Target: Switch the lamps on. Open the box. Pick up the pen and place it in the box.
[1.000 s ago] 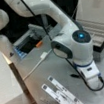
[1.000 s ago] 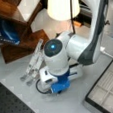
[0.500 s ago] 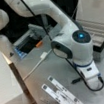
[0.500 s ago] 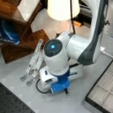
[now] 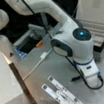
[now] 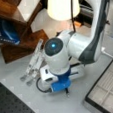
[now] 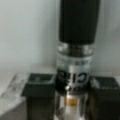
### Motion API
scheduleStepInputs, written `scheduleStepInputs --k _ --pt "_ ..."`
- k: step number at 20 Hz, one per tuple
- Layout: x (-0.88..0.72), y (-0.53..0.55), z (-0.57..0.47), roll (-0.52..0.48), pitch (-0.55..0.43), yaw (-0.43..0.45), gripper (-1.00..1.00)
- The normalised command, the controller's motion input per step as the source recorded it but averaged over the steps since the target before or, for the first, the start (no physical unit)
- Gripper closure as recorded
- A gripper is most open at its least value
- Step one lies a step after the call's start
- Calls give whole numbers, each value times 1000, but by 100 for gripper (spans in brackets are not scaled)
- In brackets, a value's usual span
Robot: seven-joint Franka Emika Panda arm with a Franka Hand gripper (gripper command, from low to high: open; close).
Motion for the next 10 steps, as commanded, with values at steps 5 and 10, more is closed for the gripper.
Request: scheduleStepInputs --k 5,10 --pt "-49 131 308 -43 74 -138 100" --pt "-34 111 299 -60 65 -178 100"
